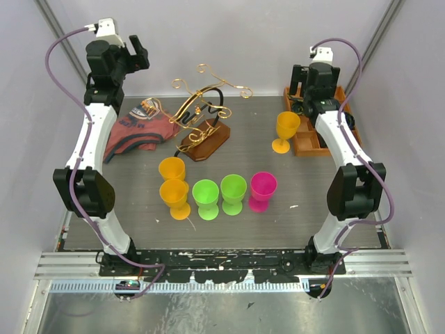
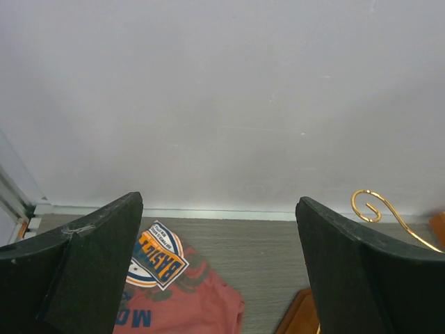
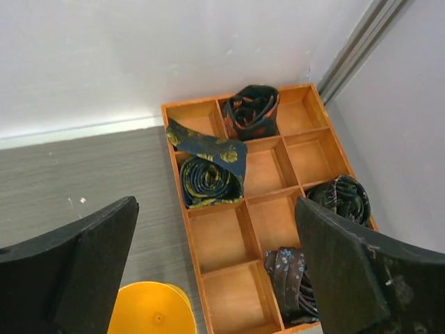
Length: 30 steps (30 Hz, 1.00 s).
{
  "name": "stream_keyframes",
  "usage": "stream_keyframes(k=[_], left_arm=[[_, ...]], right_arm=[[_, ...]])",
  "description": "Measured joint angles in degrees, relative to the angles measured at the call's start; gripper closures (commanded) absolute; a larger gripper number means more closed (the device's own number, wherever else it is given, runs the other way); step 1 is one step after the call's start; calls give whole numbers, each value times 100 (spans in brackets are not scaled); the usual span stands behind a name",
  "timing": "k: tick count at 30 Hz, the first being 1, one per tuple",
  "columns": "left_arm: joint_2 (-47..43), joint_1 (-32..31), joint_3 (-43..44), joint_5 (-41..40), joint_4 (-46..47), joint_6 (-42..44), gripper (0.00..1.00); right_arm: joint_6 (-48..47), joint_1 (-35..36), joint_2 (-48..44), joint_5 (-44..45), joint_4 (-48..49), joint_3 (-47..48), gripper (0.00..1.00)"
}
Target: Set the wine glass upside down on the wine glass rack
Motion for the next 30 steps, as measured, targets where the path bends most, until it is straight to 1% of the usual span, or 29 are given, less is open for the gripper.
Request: stream_keyframes(k=[5,9,10,18,26,28,30], left_arm=[[0,0,-20,409,17,251,2],[-33,0,-236,603,199,313,2],[-35,0,-278,640,212,310,2],[-26,0,-308,881,210,199,2],[-35,0,-321,918,87,184,2],[-55,0,-339,918,46,186,2],[-90,0,-385,916,28,190,2]], right_arm=[[7,0,166,-24,-619,286,0],[149,0,208,-46,-1169,568,0],[210,0,208,-66,-1270,592,2],[638,-15,468,-621,-2439,922,22],[782,-22,798,-1309,-3257,1005,33],[791,-22,798,-1370,-3346,979,41],[782,-26,798,-1399,-3390,953,52]])
